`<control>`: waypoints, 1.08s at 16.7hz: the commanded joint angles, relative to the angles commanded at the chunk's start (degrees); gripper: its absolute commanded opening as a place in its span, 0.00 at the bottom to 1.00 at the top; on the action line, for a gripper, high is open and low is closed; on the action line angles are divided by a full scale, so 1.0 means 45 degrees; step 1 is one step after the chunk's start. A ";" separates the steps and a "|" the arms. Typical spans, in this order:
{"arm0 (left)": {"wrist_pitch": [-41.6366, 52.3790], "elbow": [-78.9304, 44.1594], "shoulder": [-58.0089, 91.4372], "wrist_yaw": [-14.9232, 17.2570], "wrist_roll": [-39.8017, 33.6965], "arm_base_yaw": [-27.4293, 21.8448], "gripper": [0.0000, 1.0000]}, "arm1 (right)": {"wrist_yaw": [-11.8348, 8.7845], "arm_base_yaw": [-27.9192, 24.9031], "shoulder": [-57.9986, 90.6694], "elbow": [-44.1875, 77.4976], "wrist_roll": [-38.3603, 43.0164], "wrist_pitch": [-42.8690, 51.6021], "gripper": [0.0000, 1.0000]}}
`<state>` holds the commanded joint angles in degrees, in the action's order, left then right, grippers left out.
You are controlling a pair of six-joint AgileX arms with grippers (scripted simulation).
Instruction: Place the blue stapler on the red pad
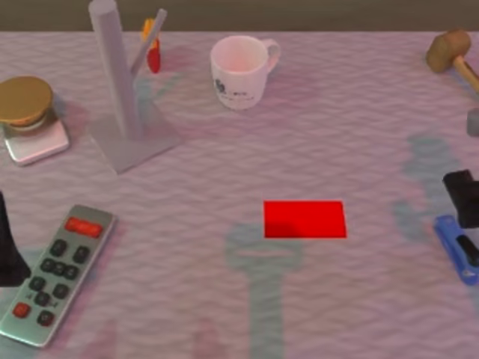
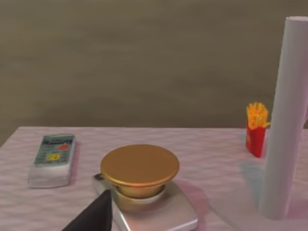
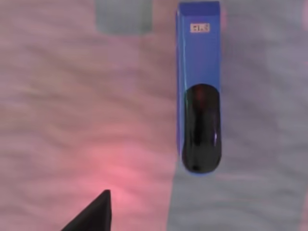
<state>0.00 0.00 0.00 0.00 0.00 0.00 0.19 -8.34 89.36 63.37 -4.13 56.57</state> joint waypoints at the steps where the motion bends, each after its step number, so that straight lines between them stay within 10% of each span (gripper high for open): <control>1: 0.0000 0.0000 0.0000 0.0000 0.0000 0.0000 1.00 | -0.0023 -0.0073 0.0657 0.0571 -0.0028 0.0425 1.00; 11: 0.0000 0.0000 0.0000 0.0000 0.0000 0.0000 1.00 | -0.0117 -0.0207 0.2311 0.2094 -0.0099 0.1416 1.00; 18: 0.0000 0.0000 0.0000 0.0000 0.0000 0.0000 1.00 | -0.0119 -0.0295 0.3633 0.0150 -0.0049 -0.1910 1.00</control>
<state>0.00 0.00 0.00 0.00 0.00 0.00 -0.35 -9.67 105.71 64.04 -4.35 47.98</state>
